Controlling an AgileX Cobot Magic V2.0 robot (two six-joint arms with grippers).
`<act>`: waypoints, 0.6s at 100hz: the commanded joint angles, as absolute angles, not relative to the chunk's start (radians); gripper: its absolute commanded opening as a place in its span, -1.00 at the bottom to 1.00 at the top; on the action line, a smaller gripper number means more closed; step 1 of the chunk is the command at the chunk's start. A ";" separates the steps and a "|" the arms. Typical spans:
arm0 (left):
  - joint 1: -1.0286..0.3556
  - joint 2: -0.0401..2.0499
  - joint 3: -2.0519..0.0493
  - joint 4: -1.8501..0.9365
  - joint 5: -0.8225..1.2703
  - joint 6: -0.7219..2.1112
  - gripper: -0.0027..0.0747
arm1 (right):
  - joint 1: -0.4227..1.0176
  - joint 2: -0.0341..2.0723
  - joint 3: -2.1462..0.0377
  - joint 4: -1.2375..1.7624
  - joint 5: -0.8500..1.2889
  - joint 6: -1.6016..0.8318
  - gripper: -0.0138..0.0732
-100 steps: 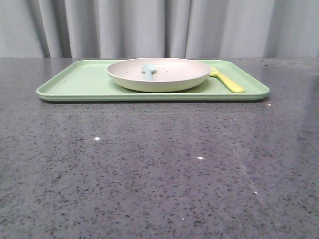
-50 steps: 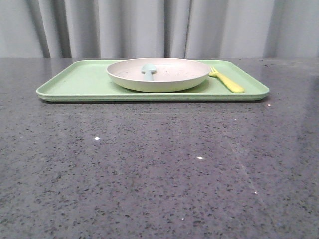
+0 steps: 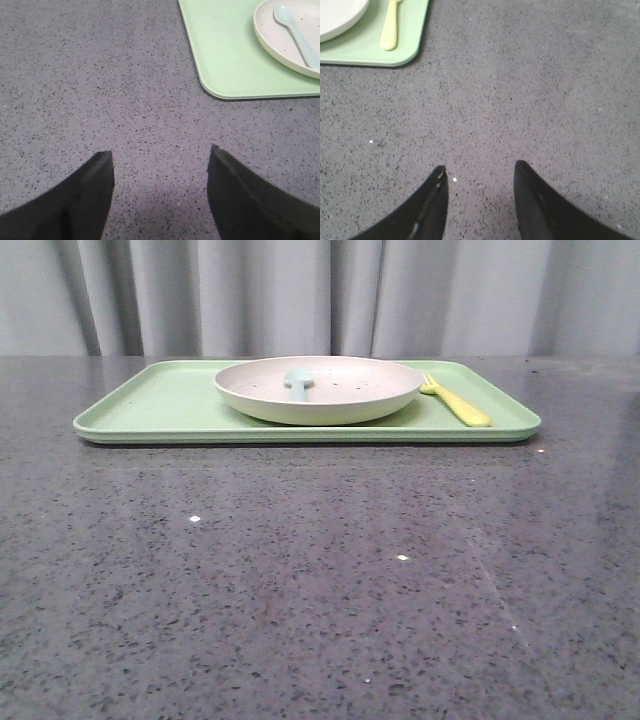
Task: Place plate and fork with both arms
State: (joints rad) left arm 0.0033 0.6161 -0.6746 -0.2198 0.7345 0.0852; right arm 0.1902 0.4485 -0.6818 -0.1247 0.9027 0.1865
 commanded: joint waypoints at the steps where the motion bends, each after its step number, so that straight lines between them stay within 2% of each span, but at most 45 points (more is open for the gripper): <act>1: 0.003 0.618 -0.702 -0.230 0.675 0.074 -0.12 | 0.183 0.453 -0.705 -0.147 0.823 0.186 -0.12; 26: 0.003 0.618 -0.702 -0.230 0.674 0.074 -0.76 | 0.183 0.453 -0.705 -0.147 0.822 0.186 -0.97; 36: 0.003 0.618 -0.702 -0.230 0.671 0.074 -0.99 | 0.183 0.453 -0.705 -0.147 0.822 0.186 -0.96; 60: 0.003 0.618 -0.702 -0.230 0.650 0.074 -0.98 | 0.183 0.453 -0.705 -0.147 0.822 0.186 -0.96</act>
State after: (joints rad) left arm 0.0033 0.6161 -0.6746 -0.2198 0.7226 0.0852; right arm 0.1902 0.4485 -0.6818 -0.1247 0.8962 0.1865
